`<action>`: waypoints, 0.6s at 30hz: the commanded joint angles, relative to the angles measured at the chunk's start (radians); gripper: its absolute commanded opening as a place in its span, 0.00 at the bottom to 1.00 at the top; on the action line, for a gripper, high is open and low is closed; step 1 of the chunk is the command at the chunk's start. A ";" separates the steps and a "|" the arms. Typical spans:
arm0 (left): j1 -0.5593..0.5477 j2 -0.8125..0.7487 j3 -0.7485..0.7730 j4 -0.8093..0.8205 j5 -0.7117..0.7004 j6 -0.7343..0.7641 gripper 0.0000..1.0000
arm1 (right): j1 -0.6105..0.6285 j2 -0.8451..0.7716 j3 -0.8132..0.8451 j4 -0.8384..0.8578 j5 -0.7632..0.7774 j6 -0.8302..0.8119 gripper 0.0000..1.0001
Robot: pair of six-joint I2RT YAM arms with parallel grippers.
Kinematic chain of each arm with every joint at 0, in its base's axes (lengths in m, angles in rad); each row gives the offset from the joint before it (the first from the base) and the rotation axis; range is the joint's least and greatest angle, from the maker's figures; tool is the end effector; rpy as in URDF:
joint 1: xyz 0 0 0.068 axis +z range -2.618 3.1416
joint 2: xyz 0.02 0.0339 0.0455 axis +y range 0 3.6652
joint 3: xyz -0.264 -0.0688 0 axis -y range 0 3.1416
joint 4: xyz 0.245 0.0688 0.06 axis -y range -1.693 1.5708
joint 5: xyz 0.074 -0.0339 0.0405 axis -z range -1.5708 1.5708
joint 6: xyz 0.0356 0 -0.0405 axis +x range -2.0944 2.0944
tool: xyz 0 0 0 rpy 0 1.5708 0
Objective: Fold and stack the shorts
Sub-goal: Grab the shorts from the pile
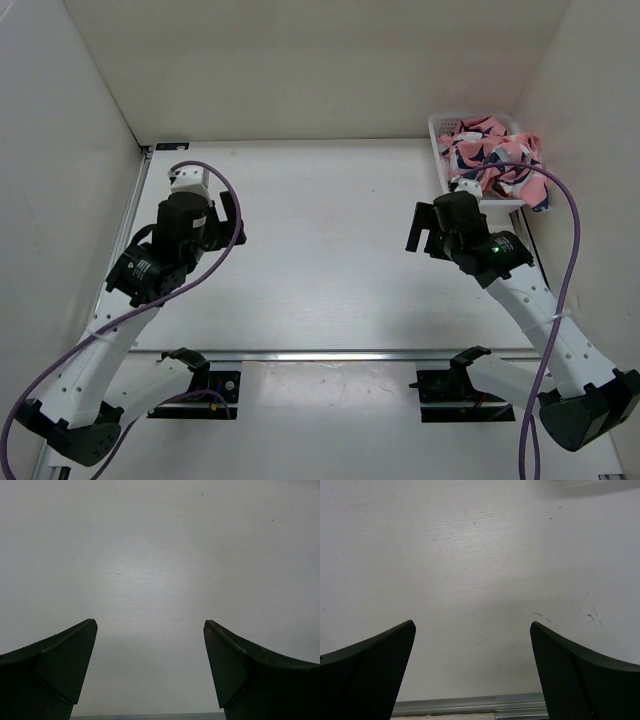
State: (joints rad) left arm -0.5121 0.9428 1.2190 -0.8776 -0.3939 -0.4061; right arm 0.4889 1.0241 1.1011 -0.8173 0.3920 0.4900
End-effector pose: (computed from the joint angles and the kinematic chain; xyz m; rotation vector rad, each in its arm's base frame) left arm 0.1570 -0.0726 0.3912 -0.1097 2.1198 -0.1150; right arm 0.1841 0.0826 0.3456 0.1970 2.2361 0.0716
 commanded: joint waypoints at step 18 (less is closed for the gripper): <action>0.000 0.083 0.028 -0.110 -0.027 -0.162 0.99 | -0.258 0.281 0.327 -0.051 0.157 0.108 0.93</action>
State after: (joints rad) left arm -0.5117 0.9794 1.2205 -0.9737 -0.4038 -0.5545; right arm 0.3328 1.1854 1.3224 -0.9127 0.5804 0.6048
